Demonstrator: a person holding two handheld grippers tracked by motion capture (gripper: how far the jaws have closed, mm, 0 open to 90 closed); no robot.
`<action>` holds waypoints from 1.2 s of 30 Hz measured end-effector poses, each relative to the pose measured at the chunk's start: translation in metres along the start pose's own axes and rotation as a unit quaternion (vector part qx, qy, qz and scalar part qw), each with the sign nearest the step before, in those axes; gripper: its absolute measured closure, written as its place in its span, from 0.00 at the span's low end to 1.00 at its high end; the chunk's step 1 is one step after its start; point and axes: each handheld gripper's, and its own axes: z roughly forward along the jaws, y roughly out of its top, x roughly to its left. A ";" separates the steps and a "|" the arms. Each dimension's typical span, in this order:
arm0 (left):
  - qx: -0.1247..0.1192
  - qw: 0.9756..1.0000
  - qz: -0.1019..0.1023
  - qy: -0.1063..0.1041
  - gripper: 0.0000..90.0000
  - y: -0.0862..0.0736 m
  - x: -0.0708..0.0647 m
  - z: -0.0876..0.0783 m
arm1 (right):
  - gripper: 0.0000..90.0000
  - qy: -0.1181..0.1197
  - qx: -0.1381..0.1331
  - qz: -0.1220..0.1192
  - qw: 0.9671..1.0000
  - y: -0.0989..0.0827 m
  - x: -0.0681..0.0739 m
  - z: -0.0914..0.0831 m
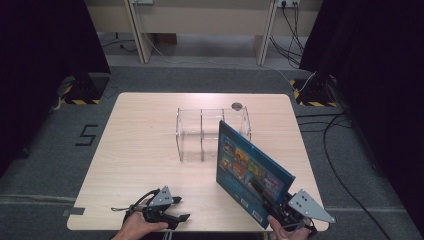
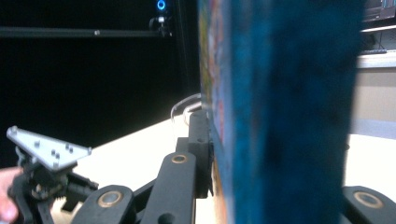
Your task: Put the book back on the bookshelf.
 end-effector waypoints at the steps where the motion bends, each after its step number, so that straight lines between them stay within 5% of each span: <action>1: 0.000 1.000 0.000 0.000 0.35 0.000 0.000 0.000 | 0.90 0.000 0.000 0.000 1.000 0.000 0.000 0.000; 3: 0.001 1.000 0.000 -0.001 0.35 0.000 0.000 0.000 | 0.91 0.003 0.000 0.014 1.000 0.004 -0.002 0.004; 10: 0.002 1.000 0.002 0.000 0.35 0.000 0.000 0.000 | 0.90 -0.018 0.001 -0.002 1.000 0.014 -0.002 0.002; 23: 0.003 1.000 0.007 0.003 0.35 0.000 0.000 0.000 | 0.90 -0.060 -0.027 0.004 0.998 0.038 -0.014 -0.013; 36: 0.007 1.000 0.019 0.008 0.33 0.000 -0.001 0.001 | 0.90 -0.082 -0.040 0.006 0.996 0.054 -0.027 0.012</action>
